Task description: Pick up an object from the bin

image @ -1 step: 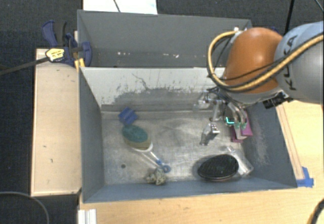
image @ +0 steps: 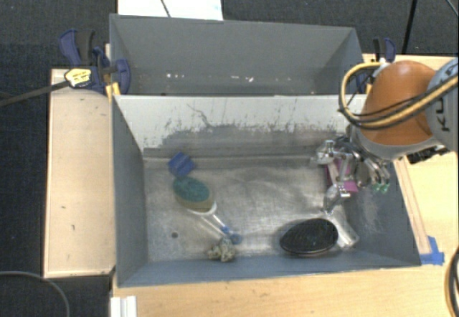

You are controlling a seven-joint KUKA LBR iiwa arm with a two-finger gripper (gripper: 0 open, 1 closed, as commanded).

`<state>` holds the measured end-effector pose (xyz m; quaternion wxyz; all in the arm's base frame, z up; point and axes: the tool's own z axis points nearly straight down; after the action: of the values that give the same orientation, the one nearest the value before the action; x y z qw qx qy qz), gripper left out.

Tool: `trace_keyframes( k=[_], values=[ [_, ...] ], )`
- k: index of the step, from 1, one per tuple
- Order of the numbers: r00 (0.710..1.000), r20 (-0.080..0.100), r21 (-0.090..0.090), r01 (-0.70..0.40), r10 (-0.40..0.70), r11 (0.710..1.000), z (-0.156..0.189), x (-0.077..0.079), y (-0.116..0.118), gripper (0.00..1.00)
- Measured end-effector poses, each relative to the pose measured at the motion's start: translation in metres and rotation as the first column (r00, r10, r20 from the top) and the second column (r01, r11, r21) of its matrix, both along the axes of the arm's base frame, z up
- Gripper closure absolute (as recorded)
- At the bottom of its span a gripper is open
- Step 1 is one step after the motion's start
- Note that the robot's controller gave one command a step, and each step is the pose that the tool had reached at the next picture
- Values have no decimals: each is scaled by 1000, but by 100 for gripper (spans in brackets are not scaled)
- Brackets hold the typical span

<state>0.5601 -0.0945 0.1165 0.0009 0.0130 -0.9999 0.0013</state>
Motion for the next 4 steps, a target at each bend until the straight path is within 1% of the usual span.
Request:
trace_keyframes(
  k=[1,2,3,4],
  values=[
    [915,21,-6,-404,404,915,-43,-74,-5,0],
    [795,8,2,-607,607,795,-36,-67,65,0],
    [706,19,-10,-708,708,706,-36,-74,124,0],
    [507,31,-31,-861,862,507,-39,-68,164,0]
  ],
)
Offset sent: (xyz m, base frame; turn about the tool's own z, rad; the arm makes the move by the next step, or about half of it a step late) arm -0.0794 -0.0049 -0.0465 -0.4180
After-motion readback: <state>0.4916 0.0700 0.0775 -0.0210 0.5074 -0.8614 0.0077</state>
